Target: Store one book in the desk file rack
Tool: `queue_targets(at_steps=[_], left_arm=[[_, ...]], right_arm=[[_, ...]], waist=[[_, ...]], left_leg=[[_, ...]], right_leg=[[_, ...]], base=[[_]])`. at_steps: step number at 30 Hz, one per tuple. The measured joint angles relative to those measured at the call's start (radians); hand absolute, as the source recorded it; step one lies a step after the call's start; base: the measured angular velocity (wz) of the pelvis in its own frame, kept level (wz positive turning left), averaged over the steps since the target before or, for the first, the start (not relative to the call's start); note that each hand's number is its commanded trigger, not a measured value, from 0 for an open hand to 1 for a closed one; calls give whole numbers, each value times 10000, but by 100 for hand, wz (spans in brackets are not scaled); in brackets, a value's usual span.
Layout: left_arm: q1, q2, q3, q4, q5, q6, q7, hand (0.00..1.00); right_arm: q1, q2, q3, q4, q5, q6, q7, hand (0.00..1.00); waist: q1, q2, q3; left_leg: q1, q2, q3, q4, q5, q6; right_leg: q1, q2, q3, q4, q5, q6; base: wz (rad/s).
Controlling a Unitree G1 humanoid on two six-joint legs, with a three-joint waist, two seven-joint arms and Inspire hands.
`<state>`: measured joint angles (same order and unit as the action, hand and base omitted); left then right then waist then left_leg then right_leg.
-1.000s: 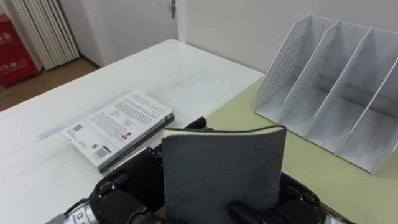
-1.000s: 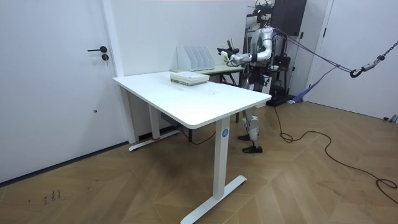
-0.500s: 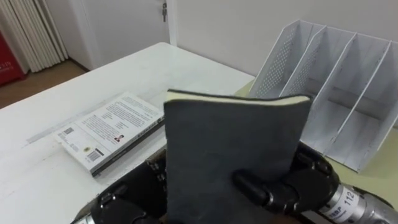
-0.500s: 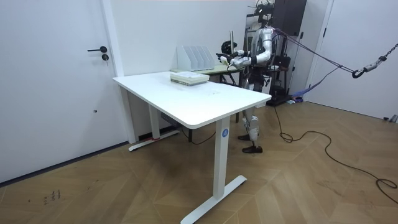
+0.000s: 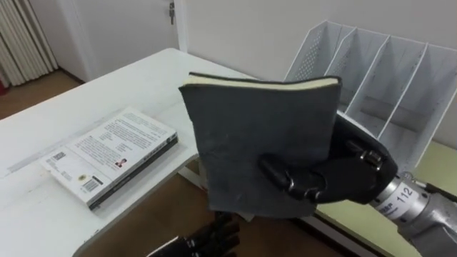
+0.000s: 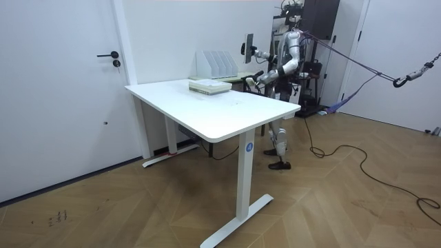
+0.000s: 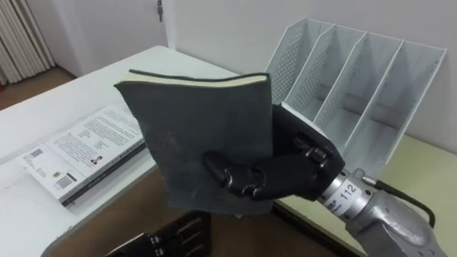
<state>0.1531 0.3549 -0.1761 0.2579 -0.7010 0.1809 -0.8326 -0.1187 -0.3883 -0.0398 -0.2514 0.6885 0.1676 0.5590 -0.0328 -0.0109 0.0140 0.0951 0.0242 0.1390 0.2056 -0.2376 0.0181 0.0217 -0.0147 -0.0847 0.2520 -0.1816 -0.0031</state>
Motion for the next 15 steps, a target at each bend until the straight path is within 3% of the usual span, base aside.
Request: queue_targets(at_steps=[4, 8, 12, 15], left_arm=[[100, -350, -132, 1112, 283, -296, 528, 0], [170, -845, -220, 2571, 754, -905, 1622, 0], [239, -1167, 23, 4315, 2316, -1177, 2669, 0], [440, -1249, 214, 5078, 2716, -1437, 3190, 0]], right_arm=[[-33, 499, -250, -86, -1208, -298, -1049, 100], [-48, 782, -241, -272, -2523, -543, -2452, 100], [-348, 912, -354, -334, -3561, -738, -3814, 100], [-692, 896, -487, -333, -3938, -948, -5077, 100]], waist=[[22, -22, 6], [121, -25, 10], [177, -1, -2], [248, -4, -7]], left_leg=[[47, -14, 94, -11, 2, -3], [34, -8, 219, -28, 3, -4], [28, -5, 211, -82, 4, -7], [27, -4, 217, -87, 5, -8]], right_leg=[[54, -3, 5, -67, 1, 0], [-17, 9, 50, -116, 13, 1], [-31, 23, 35, -121, 13, -3], [-21, 25, 18, -124, 13, -3]], base=[[-3], [-4], [0], [0]])
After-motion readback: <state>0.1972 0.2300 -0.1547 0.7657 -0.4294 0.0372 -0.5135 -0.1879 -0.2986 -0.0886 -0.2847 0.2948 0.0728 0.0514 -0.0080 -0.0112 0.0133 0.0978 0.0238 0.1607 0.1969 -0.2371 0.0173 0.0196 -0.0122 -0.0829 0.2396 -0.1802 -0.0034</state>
